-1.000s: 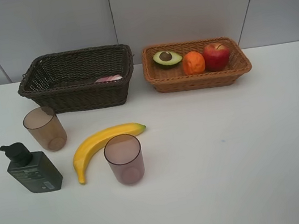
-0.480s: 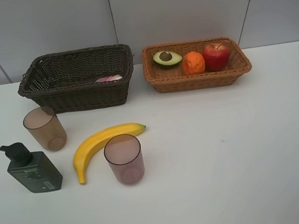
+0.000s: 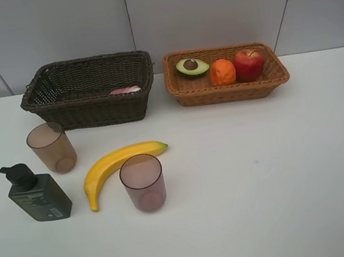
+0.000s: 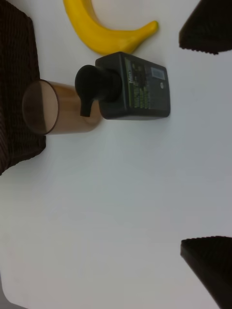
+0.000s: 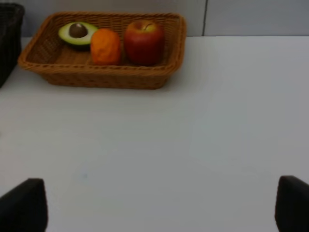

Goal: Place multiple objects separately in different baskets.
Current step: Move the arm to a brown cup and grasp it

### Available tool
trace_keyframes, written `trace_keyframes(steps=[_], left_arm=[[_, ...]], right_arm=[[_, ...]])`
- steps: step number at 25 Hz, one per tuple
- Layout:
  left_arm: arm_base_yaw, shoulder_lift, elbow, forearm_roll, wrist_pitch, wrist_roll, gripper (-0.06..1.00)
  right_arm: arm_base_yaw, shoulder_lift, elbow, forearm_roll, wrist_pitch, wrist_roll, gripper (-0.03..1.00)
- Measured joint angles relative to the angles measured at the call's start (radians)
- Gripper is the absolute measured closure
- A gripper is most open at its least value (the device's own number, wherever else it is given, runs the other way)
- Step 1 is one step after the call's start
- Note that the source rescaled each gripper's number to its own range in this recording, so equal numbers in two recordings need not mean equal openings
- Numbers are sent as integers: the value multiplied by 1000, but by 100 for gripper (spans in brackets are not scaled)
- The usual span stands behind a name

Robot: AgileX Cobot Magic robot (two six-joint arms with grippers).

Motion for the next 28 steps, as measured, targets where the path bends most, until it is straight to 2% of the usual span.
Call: trace_keyframes(steps=[4, 8, 28], left_arm=[[0, 0, 0, 0, 0, 0, -6], [0, 0, 0, 0, 0, 0, -6], [0, 0, 0, 0, 0, 0, -6]], right_arm=[[-65, 0, 0, 0, 0, 0, -2], [-84, 0, 0, 0, 0, 0, -2], [-83, 0, 0, 0, 0, 0, -2]])
